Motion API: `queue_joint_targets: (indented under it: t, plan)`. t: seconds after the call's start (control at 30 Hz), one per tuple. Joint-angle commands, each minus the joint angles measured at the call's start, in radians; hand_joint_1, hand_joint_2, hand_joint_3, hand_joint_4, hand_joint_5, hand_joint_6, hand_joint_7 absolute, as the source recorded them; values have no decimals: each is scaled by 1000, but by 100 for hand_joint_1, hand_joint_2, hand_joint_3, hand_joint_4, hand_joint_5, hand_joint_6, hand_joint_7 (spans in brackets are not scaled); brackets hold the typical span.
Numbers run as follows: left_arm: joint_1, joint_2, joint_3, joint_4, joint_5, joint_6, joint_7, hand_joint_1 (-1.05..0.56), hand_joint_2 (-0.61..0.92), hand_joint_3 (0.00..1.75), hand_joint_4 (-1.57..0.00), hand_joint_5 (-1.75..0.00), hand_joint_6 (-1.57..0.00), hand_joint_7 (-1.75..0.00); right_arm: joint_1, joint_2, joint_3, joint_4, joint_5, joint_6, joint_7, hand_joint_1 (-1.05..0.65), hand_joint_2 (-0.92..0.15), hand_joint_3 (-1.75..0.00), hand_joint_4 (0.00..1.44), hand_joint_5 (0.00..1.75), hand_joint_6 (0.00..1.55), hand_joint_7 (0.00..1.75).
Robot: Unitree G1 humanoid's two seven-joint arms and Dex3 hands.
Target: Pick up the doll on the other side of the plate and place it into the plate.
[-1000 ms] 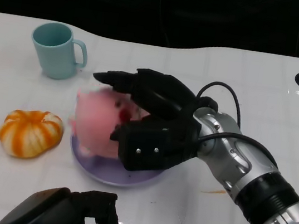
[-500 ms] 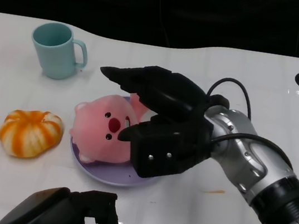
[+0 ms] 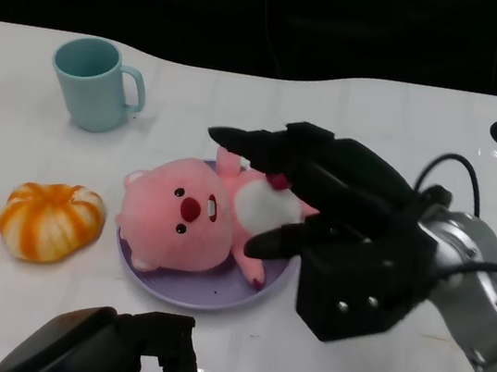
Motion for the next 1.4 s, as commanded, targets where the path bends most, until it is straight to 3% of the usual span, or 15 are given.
queue_joint_targets:
  t: [0.03, 0.27, 0.43, 0.6, 0.67, 0.7, 0.73, 0.77, 0.8, 0.9, 0.97, 1.03, 1.2, 1.4]
  plan:
    - [-6, 12, 8, 6, -3, -2, 3, -17, 57, 108, -69, -164, -66, -140, 64, -48, -60, -54, 40, -50, -33, -70, -92, -19, 25, 78, 43, 16]
    - [-17, 12, 7, 8, -4, 7, -2, -17, 57, 110, -69, -165, -66, -139, 204, -134, -148, -172, 115, -67, 5, -48, -92, -10, 55, 80, 75, 23]
    - [-20, 16, 8, 4, -3, 19, -7, -16, 57, 109, -68, -165, -65, -141, 297, -164, -199, -260, 191, -24, 51, -29, -91, -2, 78, 84, 94, 22]
    - [-21, 20, 12, 13, -11, 9, -4, -16, 57, 107, -68, -164, -65, -142, 372, -192, -244, -324, 270, -2, 106, -17, -91, -1, 87, 102, 111, 26]
    - [-22, 19, 15, 17, -16, 5, -3, -16, 57, 107, -68, -164, -65, -141, 401, -203, -261, -366, 303, 40, 140, -10, -91, -6, 86, 126, 115, 29]
    - [-22, 19, 16, 18, -18, 4, -2, -16, 57, 107, -68, -164, -65, -141, 418, -210, -271, -393, 319, 69, 157, -7, -89, -14, 85, 138, 116, 33]
    - [-23, 19, 17, 19, -18, 2, -1, -16, 57, 107, -68, -164, -65, -141, 437, -217, -282, -422, 340, 97, 175, -5, -78, -38, 85, 148, 114, 41]
    - [-23, 20, 18, 20, -18, 0, 0, -16, 57, 107, -69, -164, -65, -140, 455, -224, -293, -447, 360, 124, 192, 0, -62, -75, 85, 155, 110, 54]
    - [-24, 20, 19, 21, -19, -3, 1, -16, 57, 107, -69, -164, -65, -140, 470, -230, -301, -468, 375, 146, 206, 3, -55, -92, 85, 154, 108, 61]
    - [-25, 23, 25, 25, -23, -7, 0, -16, 57, 108, -69, -164, -66, -139, 504, -241, -319, -506, 410, 189, 235, 7, -45, -117, 88, 146, 102, 78]
    - [-24, 25, 30, 29, -27, -11, -1, -16, 57, 107, -69, -163, -66, -138, 520, -243, -325, -518, 419, 205, 243, 9, -42, -125, 91, 143, 101, 85]
    - [-22, 27, 33, 30, -31, -15, 1, -17, 57, 107, -69, -164, -66, -138, 531, -243, -323, -521, 412, 216, 239, 10, -37, -133, 91, 153, 98, 98]
    - [-8, 31, 35, 23, -25, -17, 5, -17, 58, 106, -68, -164, -66, -138, 552, -242, -309, -509, 361, 230, 218, 5, -38, -131, 82, 173, 80, 141]
    - [-5, 34, 48, 29, -41, -29, 0, -17, 59, 102, -68, -164, -66, -136, 541, -224, -293, -455, 314, 188, 181, 3, -39, -127, 83, 175, 74, 153]
